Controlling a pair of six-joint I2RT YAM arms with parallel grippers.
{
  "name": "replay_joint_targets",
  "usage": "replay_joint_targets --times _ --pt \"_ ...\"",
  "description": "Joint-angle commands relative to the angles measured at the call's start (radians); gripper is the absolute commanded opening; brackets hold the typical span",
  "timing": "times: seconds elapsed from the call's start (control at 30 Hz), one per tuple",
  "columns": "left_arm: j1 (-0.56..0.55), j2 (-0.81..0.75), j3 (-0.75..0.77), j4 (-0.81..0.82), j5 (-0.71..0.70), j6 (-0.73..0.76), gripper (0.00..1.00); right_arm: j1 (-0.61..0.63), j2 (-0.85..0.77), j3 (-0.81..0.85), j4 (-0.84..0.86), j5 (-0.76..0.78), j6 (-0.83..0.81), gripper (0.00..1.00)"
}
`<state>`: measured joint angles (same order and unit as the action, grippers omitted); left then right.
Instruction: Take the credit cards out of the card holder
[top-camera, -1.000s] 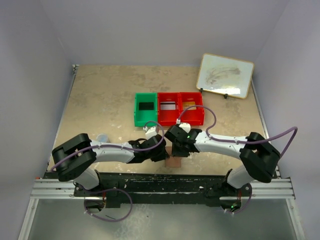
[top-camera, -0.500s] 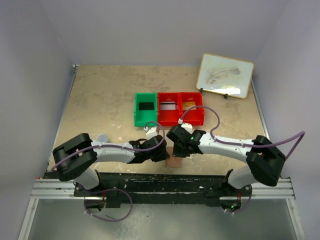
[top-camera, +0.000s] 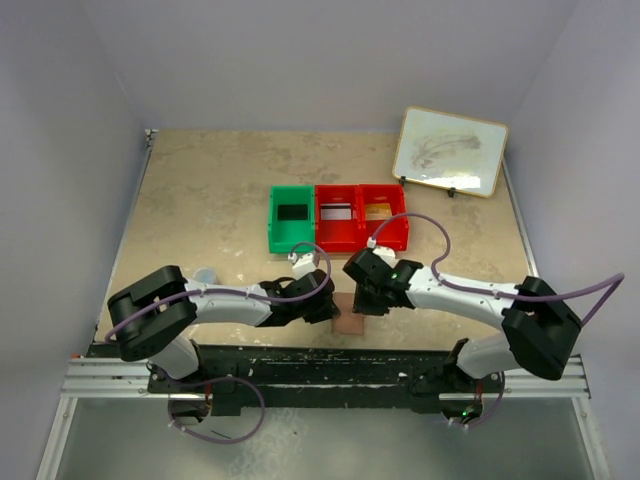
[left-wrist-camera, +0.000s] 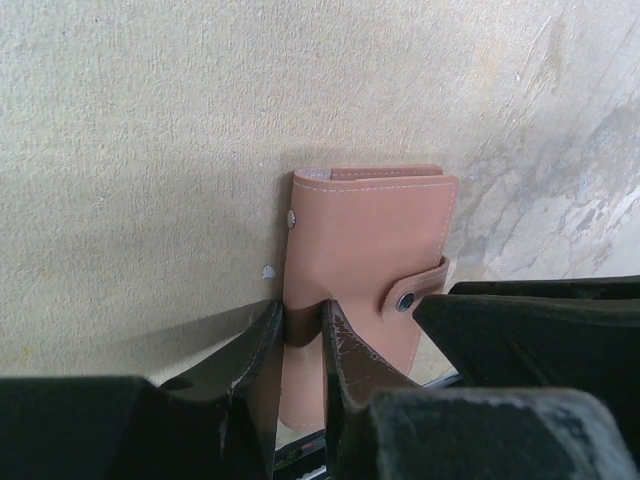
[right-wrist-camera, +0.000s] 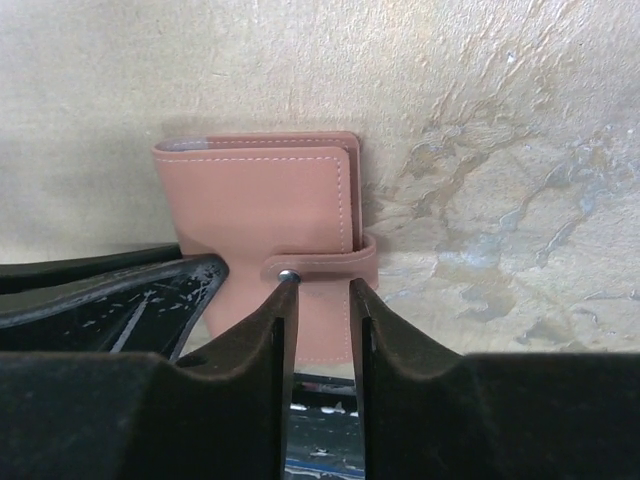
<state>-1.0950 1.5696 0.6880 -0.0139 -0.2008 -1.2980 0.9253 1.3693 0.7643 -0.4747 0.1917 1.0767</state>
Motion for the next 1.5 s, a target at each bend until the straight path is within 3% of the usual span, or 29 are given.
replay_joint_targets --times 0.0,0.23,0.47,0.57,0.77,0.97,1.1,1.23,1.47 --pt "0.004 0.025 0.002 -0.043 -0.045 0.018 0.16 -0.002 0.033 0.024 -0.023 0.021 -0.024 0.32" --pt "0.004 0.021 0.002 -0.043 -0.041 0.021 0.16 0.006 0.031 0.071 -0.021 0.031 -0.040 0.49" --pt "0.004 0.017 0.002 -0.038 -0.040 0.018 0.15 0.030 0.107 0.061 0.007 0.024 -0.017 0.51" --pt "0.005 0.011 0.001 -0.041 -0.043 0.018 0.15 0.034 0.174 0.073 -0.036 0.061 0.011 0.51" --pt "0.004 0.003 -0.005 -0.043 -0.047 0.018 0.15 0.043 0.239 0.084 -0.090 0.116 0.050 0.33" --pt "0.004 0.003 -0.013 -0.041 -0.050 0.014 0.15 0.038 0.160 0.023 -0.047 0.060 0.038 0.20" --pt "0.005 0.006 -0.015 -0.045 -0.052 0.010 0.15 0.004 0.069 -0.038 0.034 0.000 0.031 0.20" --pt "0.005 0.008 -0.016 -0.046 -0.050 0.009 0.15 -0.031 -0.016 -0.100 0.105 -0.064 0.023 0.29" --pt "0.004 0.004 -0.014 -0.049 -0.048 0.012 0.15 -0.074 -0.046 -0.096 0.004 0.009 0.016 0.36"
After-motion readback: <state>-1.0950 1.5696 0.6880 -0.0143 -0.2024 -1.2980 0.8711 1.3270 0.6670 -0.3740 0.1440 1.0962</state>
